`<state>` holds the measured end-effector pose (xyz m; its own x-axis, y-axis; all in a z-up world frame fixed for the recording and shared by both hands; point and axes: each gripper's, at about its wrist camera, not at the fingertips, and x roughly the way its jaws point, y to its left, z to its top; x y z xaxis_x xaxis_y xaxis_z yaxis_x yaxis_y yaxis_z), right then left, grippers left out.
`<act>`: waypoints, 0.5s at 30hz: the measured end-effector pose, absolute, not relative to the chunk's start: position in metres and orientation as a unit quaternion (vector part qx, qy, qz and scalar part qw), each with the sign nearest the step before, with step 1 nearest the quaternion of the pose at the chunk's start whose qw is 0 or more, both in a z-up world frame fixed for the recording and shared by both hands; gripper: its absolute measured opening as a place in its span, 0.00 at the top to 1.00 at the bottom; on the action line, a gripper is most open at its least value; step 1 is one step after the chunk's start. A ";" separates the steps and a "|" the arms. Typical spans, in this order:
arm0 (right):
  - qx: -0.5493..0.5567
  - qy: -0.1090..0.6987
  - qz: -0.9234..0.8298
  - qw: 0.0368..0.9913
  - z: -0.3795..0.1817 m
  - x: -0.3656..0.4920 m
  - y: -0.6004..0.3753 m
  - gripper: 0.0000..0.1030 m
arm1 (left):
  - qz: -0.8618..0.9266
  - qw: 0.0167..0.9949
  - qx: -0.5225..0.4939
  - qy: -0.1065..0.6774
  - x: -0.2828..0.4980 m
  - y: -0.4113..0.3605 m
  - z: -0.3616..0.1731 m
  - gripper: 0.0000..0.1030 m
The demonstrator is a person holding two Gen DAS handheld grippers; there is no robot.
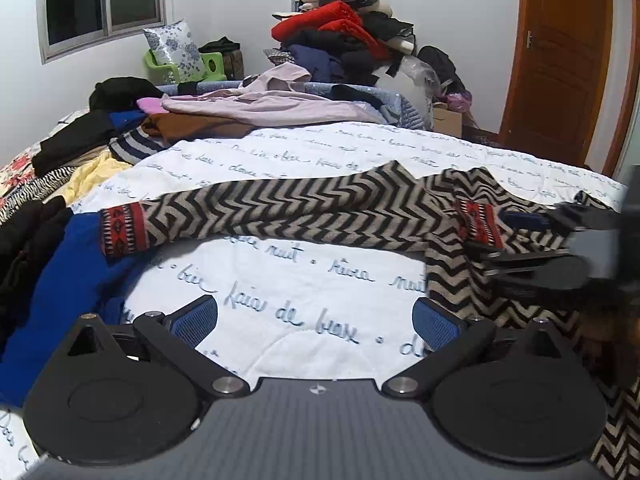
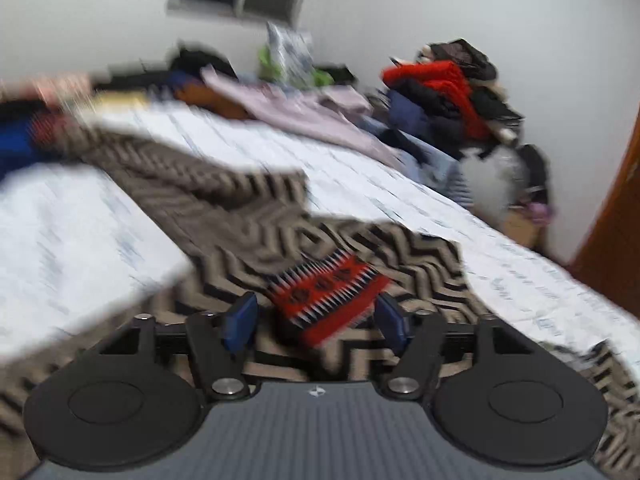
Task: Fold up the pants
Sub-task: 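Grasp the other red cuff with the left tool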
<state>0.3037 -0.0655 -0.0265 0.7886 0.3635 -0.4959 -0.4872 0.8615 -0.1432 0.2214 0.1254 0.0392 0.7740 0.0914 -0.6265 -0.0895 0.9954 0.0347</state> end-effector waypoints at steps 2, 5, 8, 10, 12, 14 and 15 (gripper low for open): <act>-0.072 0.223 0.243 0.941 -0.015 0.297 -0.081 0.37 | 0.057 0.941 -0.005 0.333 0.223 0.133 0.039 0.00; 0.013 0.253 0.235 0.938 -0.011 0.307 -0.101 0.37 | 0.068 0.938 -0.017 0.340 0.223 0.143 0.037 0.00; 0.037 0.329 0.233 0.915 -0.028 0.330 -0.104 0.37 | 0.068 0.934 -0.021 0.349 0.222 0.146 0.033 0.00; 0.019 0.345 0.222 0.912 -0.036 0.332 -0.099 0.37 | 0.069 0.933 -0.018 0.353 0.221 0.149 0.030 0.00; 0.014 0.323 0.216 0.921 -0.027 0.319 -0.096 0.37 | 0.070 0.934 -0.013 0.350 0.217 0.155 0.029 0.00; 0.022 0.303 0.223 0.926 -0.014 0.306 -0.096 0.37 | 0.078 0.934 -0.002 0.347 0.217 0.166 0.029 0.00; 0.021 0.295 0.230 0.927 -0.008 0.298 -0.096 0.35 | 0.085 0.934 0.000 0.346 0.217 0.175 0.030 0.00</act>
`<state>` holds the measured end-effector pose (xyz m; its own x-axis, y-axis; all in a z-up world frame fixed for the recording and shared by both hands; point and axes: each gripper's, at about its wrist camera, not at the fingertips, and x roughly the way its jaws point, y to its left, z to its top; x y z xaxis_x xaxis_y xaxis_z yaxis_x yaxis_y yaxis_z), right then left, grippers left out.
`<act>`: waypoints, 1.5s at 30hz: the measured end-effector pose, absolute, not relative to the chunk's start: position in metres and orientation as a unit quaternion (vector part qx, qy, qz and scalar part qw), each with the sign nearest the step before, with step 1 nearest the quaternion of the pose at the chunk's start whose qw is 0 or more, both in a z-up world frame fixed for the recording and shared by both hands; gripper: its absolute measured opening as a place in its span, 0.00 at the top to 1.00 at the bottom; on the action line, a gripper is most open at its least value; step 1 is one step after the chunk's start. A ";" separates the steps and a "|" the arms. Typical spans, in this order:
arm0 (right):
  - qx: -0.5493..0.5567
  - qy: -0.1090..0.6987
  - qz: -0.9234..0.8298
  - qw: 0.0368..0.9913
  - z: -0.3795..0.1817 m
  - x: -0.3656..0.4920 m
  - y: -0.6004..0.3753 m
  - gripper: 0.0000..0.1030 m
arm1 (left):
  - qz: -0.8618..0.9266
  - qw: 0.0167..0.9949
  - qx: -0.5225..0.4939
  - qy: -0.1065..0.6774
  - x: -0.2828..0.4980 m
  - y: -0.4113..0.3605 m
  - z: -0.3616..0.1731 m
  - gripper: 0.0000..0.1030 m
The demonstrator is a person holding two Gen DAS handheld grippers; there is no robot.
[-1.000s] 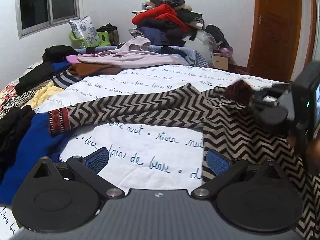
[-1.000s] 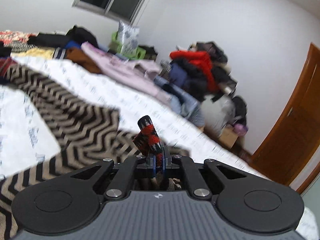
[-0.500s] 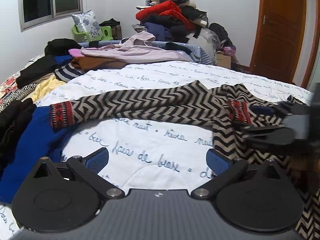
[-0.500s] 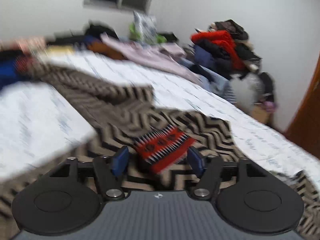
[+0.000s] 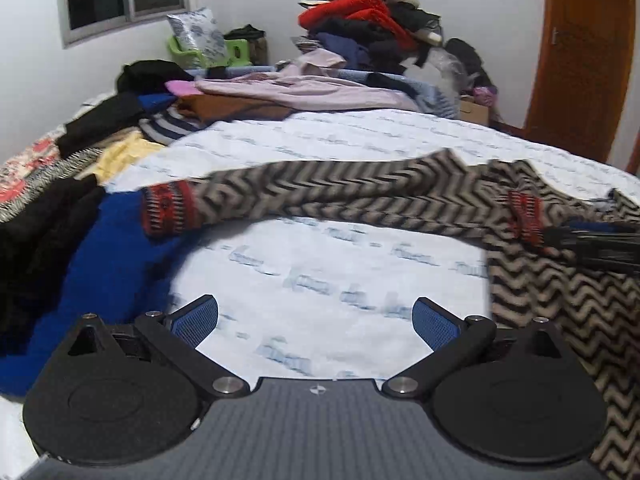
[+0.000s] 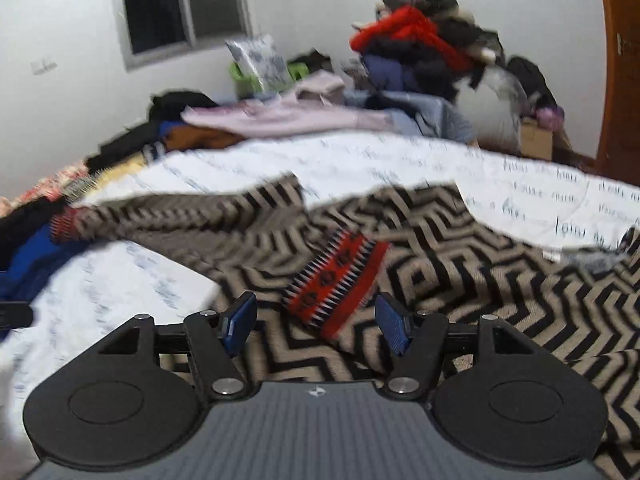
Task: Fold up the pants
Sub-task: 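Grasp the other red cuff with the left tool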
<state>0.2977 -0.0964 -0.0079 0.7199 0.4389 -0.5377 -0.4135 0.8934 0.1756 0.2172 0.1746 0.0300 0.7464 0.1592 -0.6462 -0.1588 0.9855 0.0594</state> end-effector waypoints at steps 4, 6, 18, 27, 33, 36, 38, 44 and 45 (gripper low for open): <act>-0.016 0.272 0.255 0.928 0.007 0.261 -0.096 0.28 | 0.127 0.932 -0.007 0.338 0.225 0.219 0.033 0.00; -0.029 0.269 0.264 0.926 0.008 0.244 -0.104 0.27 | 0.149 0.929 -0.020 0.337 0.231 0.244 0.036 0.01; 0.075 0.306 0.217 0.924 -0.014 0.181 -0.174 0.27 | 0.152 0.889 -0.258 0.345 0.276 0.347 0.029 0.01; 0.103 0.315 0.182 0.926 -0.025 0.169 -0.199 0.27 | 0.128 0.859 -0.389 0.307 0.282 0.368 0.007 0.08; 0.110 0.315 0.177 0.926 -0.030 0.167 -0.197 0.27 | 0.096 0.841 -0.452 0.282 0.291 0.369 -0.003 0.37; 0.107 0.316 0.177 0.926 -0.030 0.166 -0.197 0.27 | 0.099 0.835 -0.463 0.281 0.294 0.372 -0.008 0.59; 0.106 0.317 0.176 0.926 -0.030 0.165 -0.197 0.27 | 0.096 0.826 -0.482 0.274 0.292 0.374 -0.013 0.86; 0.099 0.317 0.174 0.927 -0.028 0.162 -0.197 0.27 | 0.121 0.852 -0.442 0.254 0.284 0.367 -0.002 0.93; 0.096 0.315 0.173 0.928 -0.027 0.160 -0.197 0.27 | 0.126 0.860 -0.427 0.249 0.283 0.364 0.003 0.93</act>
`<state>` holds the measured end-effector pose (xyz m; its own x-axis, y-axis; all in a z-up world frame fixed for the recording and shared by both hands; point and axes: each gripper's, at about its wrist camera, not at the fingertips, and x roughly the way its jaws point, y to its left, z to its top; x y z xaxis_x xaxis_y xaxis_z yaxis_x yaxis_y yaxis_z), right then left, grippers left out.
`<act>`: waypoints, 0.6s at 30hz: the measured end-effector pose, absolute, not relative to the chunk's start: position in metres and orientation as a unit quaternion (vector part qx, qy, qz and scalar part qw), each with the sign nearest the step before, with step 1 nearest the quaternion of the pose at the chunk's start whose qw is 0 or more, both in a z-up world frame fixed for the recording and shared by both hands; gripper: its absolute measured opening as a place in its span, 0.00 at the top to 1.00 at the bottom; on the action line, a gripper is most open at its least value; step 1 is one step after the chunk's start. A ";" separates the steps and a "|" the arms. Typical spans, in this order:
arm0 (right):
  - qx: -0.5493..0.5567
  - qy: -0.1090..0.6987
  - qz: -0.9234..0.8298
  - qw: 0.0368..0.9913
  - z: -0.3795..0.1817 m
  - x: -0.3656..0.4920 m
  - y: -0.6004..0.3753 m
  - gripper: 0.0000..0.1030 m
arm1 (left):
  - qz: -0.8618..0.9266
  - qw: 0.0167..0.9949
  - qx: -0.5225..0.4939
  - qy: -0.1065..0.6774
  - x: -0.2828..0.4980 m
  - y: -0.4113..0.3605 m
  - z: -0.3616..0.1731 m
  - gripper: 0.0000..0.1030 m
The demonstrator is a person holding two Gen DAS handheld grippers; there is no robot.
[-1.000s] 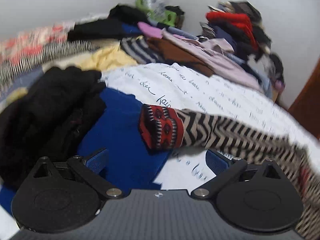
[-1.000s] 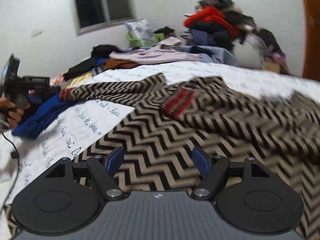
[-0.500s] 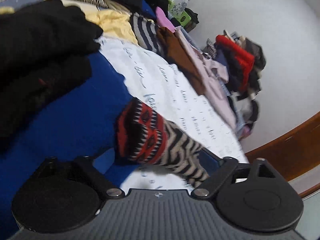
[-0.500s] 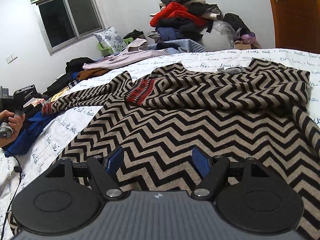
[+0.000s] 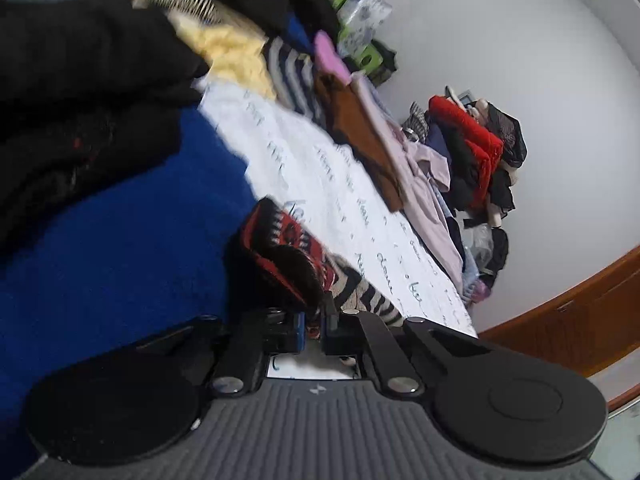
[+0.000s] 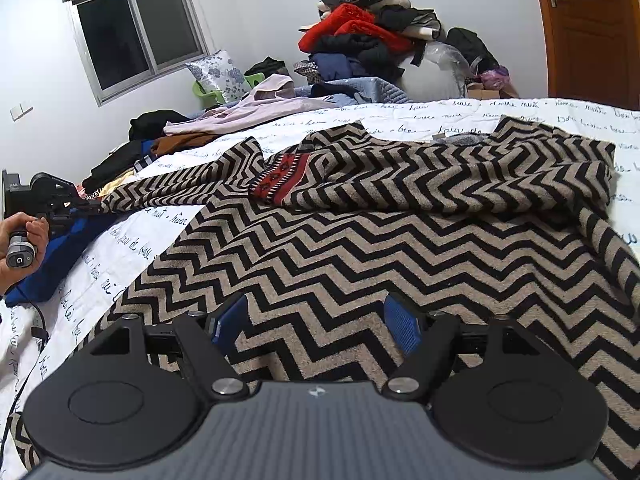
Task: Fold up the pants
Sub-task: 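Grasp the other red cuff with the left tool, then carry the cuff with the left tool across the sweater body and release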
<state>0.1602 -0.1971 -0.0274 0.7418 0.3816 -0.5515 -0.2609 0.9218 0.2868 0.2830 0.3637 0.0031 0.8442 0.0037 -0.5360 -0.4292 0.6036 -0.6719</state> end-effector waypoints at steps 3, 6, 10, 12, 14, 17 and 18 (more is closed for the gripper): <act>0.084 0.311 0.168 0.932 -0.025 0.157 -0.200 0.27 | 0.136 0.885 -0.379 0.234 0.282 0.349 0.021 0.94; 0.080 0.311 0.159 0.934 -0.024 0.153 -0.206 0.27 | 0.134 0.908 -0.330 0.219 0.283 0.327 0.041 0.94; 0.091 0.307 0.149 0.936 -0.025 0.147 -0.221 0.27 | 0.117 0.942 -0.246 0.196 0.287 0.279 0.073 0.94; 0.100 0.307 0.143 0.936 -0.027 0.145 -0.228 0.27 | 0.099 0.956 -0.205 0.185 0.291 0.248 0.088 0.94; 0.111 0.306 0.137 0.935 -0.030 0.143 -0.236 0.27 | 0.073 0.966 -0.175 0.176 0.292 0.215 0.100 0.94; 0.126 0.305 0.133 0.935 -0.033 0.139 -0.244 0.27 | 0.033 0.976 -0.138 0.164 0.292 0.167 0.112 0.94; 0.127 0.304 0.133 0.935 -0.034 0.138 -0.246 0.27 | 0.017 0.979 -0.124 0.163 0.291 0.149 0.115 0.94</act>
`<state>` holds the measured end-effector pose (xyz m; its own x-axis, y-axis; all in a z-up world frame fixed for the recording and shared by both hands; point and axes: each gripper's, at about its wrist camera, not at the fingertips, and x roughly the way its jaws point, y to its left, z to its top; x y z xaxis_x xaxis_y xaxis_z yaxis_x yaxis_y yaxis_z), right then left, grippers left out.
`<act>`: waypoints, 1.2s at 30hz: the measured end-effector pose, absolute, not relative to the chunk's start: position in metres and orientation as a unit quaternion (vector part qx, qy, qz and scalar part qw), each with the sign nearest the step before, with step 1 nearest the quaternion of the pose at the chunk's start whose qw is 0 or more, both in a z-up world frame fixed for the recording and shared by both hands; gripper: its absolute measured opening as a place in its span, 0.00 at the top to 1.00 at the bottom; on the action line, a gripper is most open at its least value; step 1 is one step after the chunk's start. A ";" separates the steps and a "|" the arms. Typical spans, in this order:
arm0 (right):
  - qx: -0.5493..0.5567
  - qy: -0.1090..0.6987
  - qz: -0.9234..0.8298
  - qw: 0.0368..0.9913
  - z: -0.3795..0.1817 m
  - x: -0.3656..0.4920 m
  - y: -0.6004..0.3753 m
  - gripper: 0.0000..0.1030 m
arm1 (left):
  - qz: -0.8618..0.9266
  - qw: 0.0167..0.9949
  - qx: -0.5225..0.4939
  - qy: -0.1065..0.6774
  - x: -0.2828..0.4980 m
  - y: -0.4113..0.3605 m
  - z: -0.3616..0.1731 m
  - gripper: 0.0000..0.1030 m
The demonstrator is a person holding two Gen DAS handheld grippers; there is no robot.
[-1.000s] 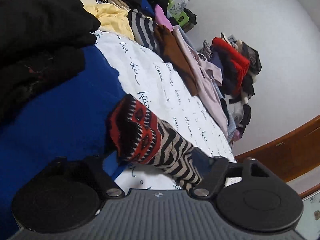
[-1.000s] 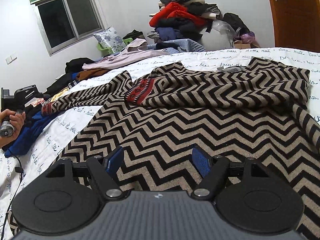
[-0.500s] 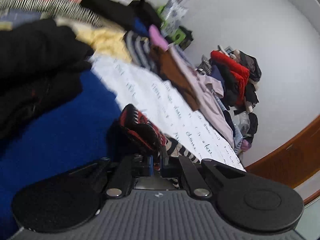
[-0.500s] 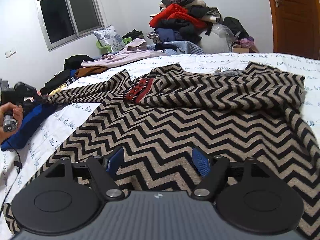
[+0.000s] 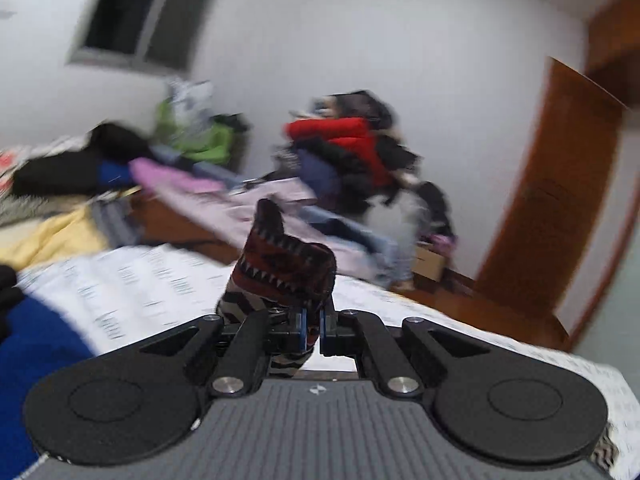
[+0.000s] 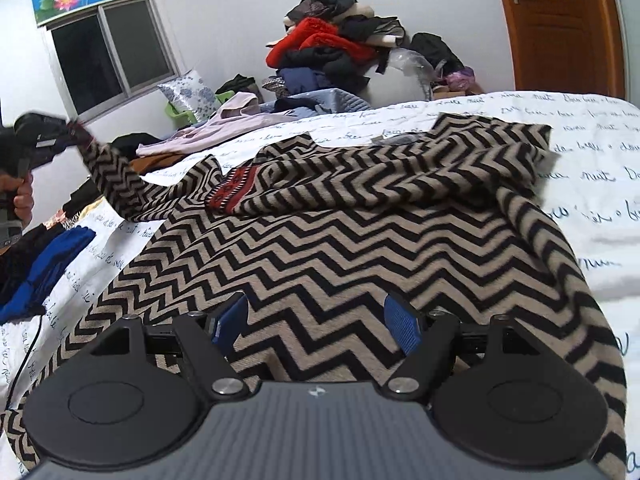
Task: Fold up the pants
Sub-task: 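Carry the cuff with the left tool across the sweater body and release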
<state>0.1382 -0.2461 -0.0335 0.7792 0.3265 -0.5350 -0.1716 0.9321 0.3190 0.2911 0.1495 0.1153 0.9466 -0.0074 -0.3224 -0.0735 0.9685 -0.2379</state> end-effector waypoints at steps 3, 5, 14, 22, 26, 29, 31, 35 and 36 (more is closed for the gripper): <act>0.125 0.302 0.131 0.936 -0.035 0.135 -0.252 0.27 | -0.033 0.981 -0.099 0.164 0.286 0.103 0.116 0.94; 0.123 0.300 0.126 0.937 -0.035 0.133 -0.255 0.27 | -0.061 0.981 -0.084 0.164 0.284 0.074 0.113 0.94; 0.178 0.283 0.116 0.935 -0.040 0.127 -0.282 0.27 | -0.162 0.963 -0.006 0.215 0.291 -0.056 0.069 0.94; 0.206 0.279 0.117 0.931 -0.046 0.126 -0.294 0.27 | -0.196 0.949 0.040 0.246 0.293 -0.127 0.034 0.94; 0.210 0.278 0.120 0.930 -0.048 0.125 -0.295 0.27 | -0.212 0.943 0.049 0.250 0.290 -0.155 0.030 0.94; 0.212 0.278 0.121 0.929 -0.049 0.125 -0.296 0.27 | -0.225 0.940 0.059 0.251 0.287 -0.174 0.026 0.94; 0.214 0.277 0.122 0.929 -0.050 0.125 -0.297 0.26 | -0.236 0.935 0.068 0.258 0.287 -0.186 0.020 0.94; 0.217 0.278 0.124 0.928 -0.052 0.124 -0.297 0.25 | -0.249 0.921 0.075 0.290 0.296 -0.204 0.010 0.88; 0.216 0.278 0.124 0.928 -0.053 0.125 -0.297 0.25 | -0.255 0.914 0.070 0.307 0.299 -0.207 0.007 0.85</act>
